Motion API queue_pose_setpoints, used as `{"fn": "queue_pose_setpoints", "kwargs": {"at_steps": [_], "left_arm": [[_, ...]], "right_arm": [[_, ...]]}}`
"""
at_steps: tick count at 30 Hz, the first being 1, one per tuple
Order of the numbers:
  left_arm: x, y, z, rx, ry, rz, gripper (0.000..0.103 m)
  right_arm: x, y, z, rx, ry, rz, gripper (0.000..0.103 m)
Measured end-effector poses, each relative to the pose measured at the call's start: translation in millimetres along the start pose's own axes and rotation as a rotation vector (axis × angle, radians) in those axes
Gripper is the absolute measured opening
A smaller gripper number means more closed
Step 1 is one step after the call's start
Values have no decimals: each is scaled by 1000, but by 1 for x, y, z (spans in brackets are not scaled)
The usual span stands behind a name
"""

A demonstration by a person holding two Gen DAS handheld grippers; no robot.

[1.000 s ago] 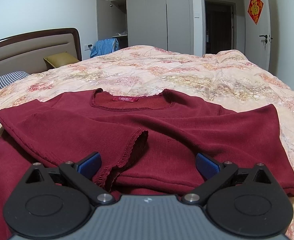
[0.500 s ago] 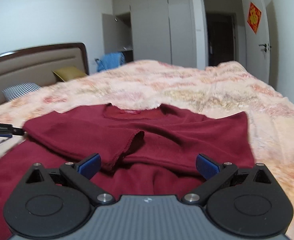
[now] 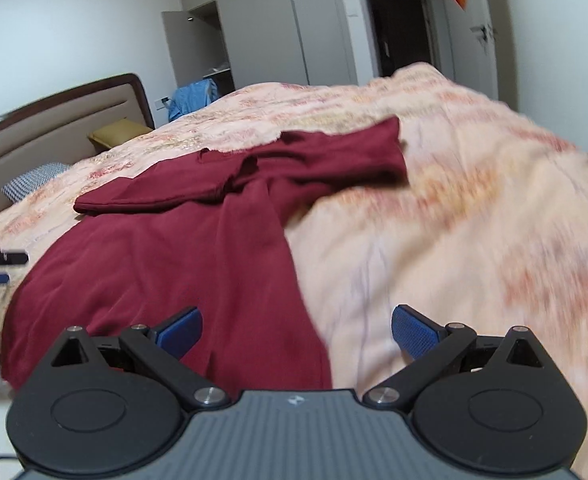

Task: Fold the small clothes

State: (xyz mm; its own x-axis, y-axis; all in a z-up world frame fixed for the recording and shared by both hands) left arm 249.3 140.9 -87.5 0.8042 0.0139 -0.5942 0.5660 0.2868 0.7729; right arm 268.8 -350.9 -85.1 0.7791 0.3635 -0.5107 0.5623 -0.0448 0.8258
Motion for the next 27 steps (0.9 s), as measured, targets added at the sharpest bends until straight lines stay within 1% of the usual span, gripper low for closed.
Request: {"fn": "queue_pose_setpoints", "kwargs": {"at_steps": [2, 3, 4, 5, 6, 7, 8, 9, 10, 11, 12, 13, 14, 15, 16, 17, 20, 23, 25, 27], "left_arm": [[-6, -11, 4, 35, 10, -16, 102], [-9, -15, 6, 56, 11, -20, 101], [-11, -19, 8, 70, 10, -27, 98], [-14, -22, 10, 76, 5, -36, 94], [-17, -25, 11, 76, -8, -44, 93], [-20, -28, 13, 73, -26, -51, 87], [-22, -31, 15, 67, -46, -62, 78], [-25, -34, 17, 60, -61, -74, 75], [-27, -37, 19, 54, -74, -84, 67], [-29, -39, 21, 49, -89, -93, 55], [-30, -42, 22, 45, -105, -100, 49], [-31, -45, 23, 38, -113, -108, 37], [-31, -47, 24, 31, -113, -115, 22], [-32, -48, 25, 23, -119, -116, 13], [-35, -47, 25, 12, -130, -106, 7], [-40, -45, 27, 13, -131, -91, 4], [-65, -32, 31, 35, -139, -26, 3], [-93, -16, 30, 46, -126, 26, 3], [-104, -12, 28, 72, -89, 40, 3], [-103, -14, 23, 86, -66, 29, 2]], "right_arm": [[-8, -7, -2, 19, -12, 0, 93], [-12, -9, -3, 19, -28, 3, 82], [-16, -10, -4, 20, -38, 5, 71], [-20, -12, -5, 26, -37, 3, 66], [-23, -14, -6, 36, -26, -3, 59], [-26, -18, -8, 48, -12, -10, 55], [-29, -21, -10, 55, 5, -17, 52], [-31, -24, -11, 58, 17, -24, 43], [-33, -27, -13, 59, 19, -28, 32], [-35, -28, -14, 56, 13, -31, 26], [-37, -30, -14, 54, 9, -31, 17], [-40, -30, -15, 56, 14, -27, 14], [-43, -29, -15, 59, 21, -19, 12], [-45, -28, -16, 55, 26, -12, 10], [-48, -27, -18, 46, 28, -6, 9], [-51, -26, -20, 34, 28, 1, 9], [-64, -19, -28, 2, 50, 31, 8], [-88, -11, -39, -48, 72, 71, 7], [-103, -7, -46, -87, 73, 87, 7], [-114, -8, -50, -115, 69, 90, 7]]}}
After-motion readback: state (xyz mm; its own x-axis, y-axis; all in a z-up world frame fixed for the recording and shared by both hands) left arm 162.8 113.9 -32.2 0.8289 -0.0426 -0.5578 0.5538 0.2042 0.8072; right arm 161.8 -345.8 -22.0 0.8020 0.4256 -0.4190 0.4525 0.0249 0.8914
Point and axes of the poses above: each gripper's, at about its wrist camera, not at the fingertips, and x roughly the way its jaws point, z to its right, y to its top, the point moved 5 cm from there along x, roughly the way its jaws point
